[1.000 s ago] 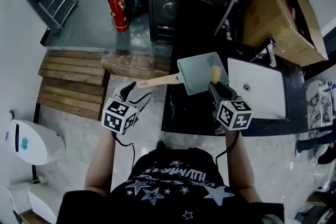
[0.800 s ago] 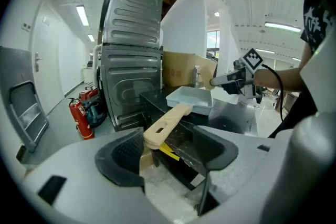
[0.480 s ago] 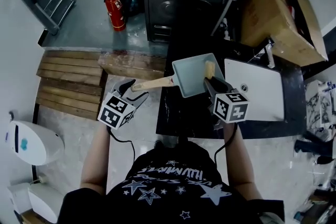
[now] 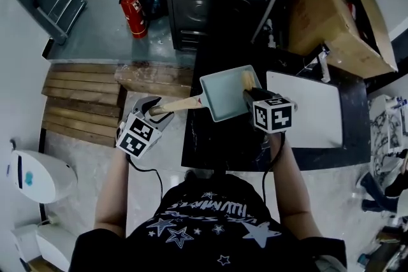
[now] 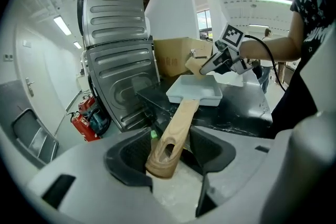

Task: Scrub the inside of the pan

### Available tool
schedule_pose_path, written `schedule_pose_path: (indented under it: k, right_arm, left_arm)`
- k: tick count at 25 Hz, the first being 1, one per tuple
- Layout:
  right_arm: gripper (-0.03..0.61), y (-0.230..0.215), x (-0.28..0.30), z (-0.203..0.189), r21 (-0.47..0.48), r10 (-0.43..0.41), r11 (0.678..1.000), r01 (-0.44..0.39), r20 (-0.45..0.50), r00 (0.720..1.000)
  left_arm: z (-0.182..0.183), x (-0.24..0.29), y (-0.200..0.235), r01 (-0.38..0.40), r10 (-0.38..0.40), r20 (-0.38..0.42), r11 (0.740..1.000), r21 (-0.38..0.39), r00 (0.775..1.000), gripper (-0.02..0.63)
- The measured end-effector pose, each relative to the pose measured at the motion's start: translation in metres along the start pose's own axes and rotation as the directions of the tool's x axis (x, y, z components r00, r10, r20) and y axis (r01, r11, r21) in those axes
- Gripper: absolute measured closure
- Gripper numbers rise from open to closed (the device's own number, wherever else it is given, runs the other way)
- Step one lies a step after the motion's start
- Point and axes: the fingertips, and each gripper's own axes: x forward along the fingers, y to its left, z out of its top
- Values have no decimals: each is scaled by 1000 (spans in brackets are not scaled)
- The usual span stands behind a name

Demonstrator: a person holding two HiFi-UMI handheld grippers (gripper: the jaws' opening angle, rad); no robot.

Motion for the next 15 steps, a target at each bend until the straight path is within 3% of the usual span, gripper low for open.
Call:
schedule_pose_path:
  k: [7, 15]
  right_arm:
    - [505, -17, 23, 3, -52, -65, 997, 58, -129, 990]
    - [509, -26, 49, -11, -227, -196, 965, 129, -303, 933]
  left_arm:
    - [-7, 5, -3, 32, -32, 2, 999, 30, 999, 387]
    - [-5, 4, -5, 60, -61, 10, 996, 60, 998, 403]
